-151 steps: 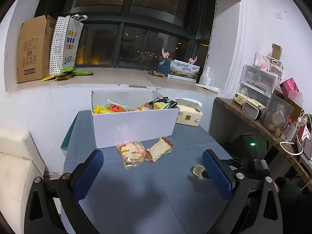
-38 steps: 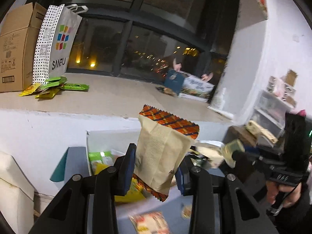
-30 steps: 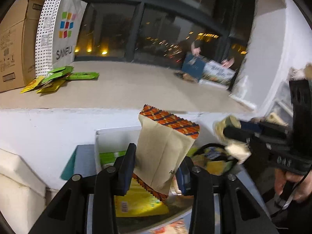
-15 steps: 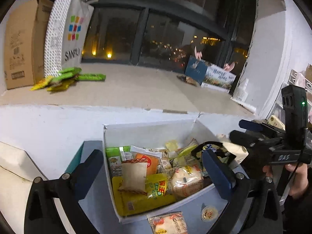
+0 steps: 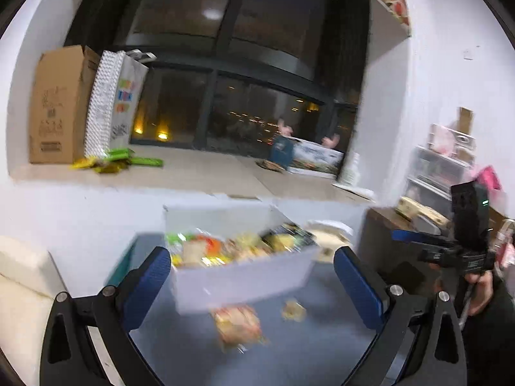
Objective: Organize snacks
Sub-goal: 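Move both tools back toward the remaining bun and jelly cup, then grasp the round bread bun with the left tool while the right grasps the jelly cup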
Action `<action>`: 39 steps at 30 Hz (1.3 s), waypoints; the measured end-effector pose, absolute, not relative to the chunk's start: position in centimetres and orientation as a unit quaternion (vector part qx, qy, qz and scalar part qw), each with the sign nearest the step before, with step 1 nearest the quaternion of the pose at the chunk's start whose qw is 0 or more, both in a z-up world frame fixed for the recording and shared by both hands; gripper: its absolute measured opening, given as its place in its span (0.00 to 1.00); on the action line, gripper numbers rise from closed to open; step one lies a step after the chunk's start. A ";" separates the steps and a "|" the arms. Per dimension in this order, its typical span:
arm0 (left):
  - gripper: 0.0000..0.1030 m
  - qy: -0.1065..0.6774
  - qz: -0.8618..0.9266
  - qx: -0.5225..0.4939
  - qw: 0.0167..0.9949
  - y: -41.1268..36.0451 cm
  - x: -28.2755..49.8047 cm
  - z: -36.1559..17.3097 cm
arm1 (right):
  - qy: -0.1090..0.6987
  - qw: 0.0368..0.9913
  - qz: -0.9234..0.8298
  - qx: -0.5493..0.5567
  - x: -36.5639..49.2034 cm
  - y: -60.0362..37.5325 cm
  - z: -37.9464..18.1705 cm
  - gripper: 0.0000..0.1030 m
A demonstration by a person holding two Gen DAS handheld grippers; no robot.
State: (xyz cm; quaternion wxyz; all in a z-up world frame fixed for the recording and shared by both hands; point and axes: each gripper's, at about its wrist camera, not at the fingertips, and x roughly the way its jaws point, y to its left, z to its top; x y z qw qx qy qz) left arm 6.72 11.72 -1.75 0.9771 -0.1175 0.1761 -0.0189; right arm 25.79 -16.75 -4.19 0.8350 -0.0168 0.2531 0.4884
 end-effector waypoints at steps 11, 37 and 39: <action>1.00 0.193 -0.024 -0.089 0.977 7.2 0.4 -5.4 | 0.280 0.842 0.461 -0.020 18.5 -20.5 -10.4 1.00; 1.00 0.230 0.019 -0.117 0.966 10.1 -1.3 -9.1 | 0.408 0.827 0.375 -0.096 30.1 -9.0 -23.1 0.79; 1.00 0.235 0.016 -0.117 0.965 9.8 -1.0 -9.4 | 0.419 0.821 0.370 -0.118 30.4 -8.7 -23.8 0.53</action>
